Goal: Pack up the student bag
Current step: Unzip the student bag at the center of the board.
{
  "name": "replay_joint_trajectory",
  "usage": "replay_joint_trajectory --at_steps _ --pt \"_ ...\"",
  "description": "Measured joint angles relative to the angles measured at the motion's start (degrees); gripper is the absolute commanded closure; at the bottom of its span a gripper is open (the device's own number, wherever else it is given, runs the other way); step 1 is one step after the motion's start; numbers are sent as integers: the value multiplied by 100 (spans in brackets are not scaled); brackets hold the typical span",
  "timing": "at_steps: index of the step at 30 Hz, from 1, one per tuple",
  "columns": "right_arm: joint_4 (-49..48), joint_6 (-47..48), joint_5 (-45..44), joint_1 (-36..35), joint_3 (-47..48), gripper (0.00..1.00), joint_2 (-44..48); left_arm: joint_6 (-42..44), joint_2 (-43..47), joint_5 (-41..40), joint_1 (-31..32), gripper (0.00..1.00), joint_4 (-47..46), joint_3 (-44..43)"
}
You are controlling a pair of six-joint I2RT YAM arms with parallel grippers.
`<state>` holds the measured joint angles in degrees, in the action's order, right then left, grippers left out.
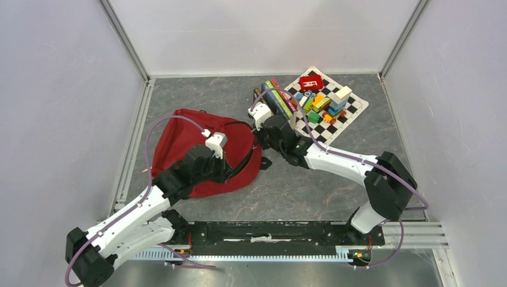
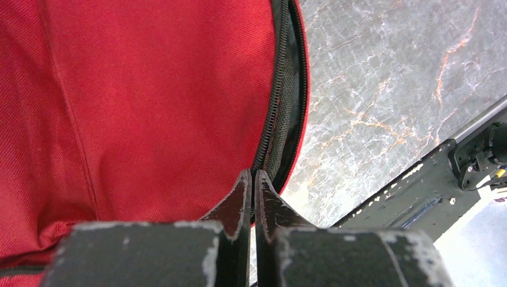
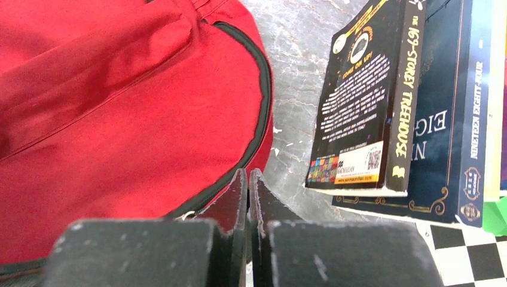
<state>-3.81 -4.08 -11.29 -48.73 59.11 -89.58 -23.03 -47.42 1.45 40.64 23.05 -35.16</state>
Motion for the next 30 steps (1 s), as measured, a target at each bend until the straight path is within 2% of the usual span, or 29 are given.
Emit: replay_joint_trajectory --at_steps 7,8,9,11,12,14,17,22,30 --pt "-35 306 -105 52 529 100 -632 -164 199 -203 0 98 468 17" --pt "-35 339 -101 55 584 100 -693 -170 192 -214 0 95 527 11" --pt "-33 367 -59 59 625 100 -734 -186 186 -243 0 88 592 0" --pt "-35 457 103 63 680 100 -776 -223 175 -269 0 58 699 -52" --pt "-35 498 197 70 693 100 -778 -240 170 -280 0 46 728 -81" --pt "-39 555 367 81 721 100 -776 -289 153 -291 0 31 756 -151" --pt "-39 595 590 90 730 100 -776 -308 22 -332 0 18 678 -269" --pt "-37 590 776 92 730 100 -776 -321 -531 -391 0 7 227 -516" --pt "-24 527 791 90 730 100 -772 -356 -1539 -262 0 8 -857 -680"
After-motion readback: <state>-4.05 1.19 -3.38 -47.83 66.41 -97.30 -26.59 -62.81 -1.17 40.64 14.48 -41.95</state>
